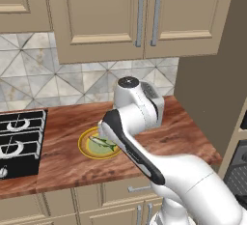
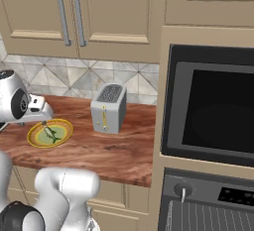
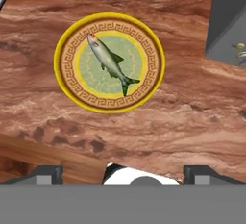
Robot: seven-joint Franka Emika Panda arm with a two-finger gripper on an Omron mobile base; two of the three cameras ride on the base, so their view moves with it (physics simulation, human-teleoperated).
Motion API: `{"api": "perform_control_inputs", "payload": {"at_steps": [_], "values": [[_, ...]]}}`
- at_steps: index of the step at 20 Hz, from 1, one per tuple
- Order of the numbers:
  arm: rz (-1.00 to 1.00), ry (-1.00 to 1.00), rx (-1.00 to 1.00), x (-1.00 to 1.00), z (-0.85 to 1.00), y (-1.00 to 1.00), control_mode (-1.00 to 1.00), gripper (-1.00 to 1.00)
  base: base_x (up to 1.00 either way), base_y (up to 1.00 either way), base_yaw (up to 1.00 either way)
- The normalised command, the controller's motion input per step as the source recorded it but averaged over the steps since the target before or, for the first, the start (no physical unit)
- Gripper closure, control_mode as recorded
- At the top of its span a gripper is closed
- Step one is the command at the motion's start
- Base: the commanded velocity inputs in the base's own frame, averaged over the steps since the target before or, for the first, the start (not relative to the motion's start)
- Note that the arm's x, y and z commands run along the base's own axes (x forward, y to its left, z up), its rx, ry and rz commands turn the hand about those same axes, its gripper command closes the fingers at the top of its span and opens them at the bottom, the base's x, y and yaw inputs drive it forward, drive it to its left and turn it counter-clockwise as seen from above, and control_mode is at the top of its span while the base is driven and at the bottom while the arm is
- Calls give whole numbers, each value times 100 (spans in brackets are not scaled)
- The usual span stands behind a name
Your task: Place the fish on the rack of the oven, and slide the rack back inside. Close the oven door.
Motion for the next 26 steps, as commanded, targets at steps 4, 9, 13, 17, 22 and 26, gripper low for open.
{"api": "perform_control_inputs", "payload": {"at_steps": [4,9,13,17,22,26], "values": [[9,0,0,3,-42,17,-100,-100,0,0,0],[6,0,0,8,-14,0,-100,-100,0,0,0],[5,0,0,16,-18,0,-100,-100,0,0,0],[9,3,0,32,-28,0,-100,-100,0,0,0],[8,7,0,42,-32,0,-100,-100,0,0,0],[8,4,-2,39,-30,4,-100,-100,0,0,0]]}}
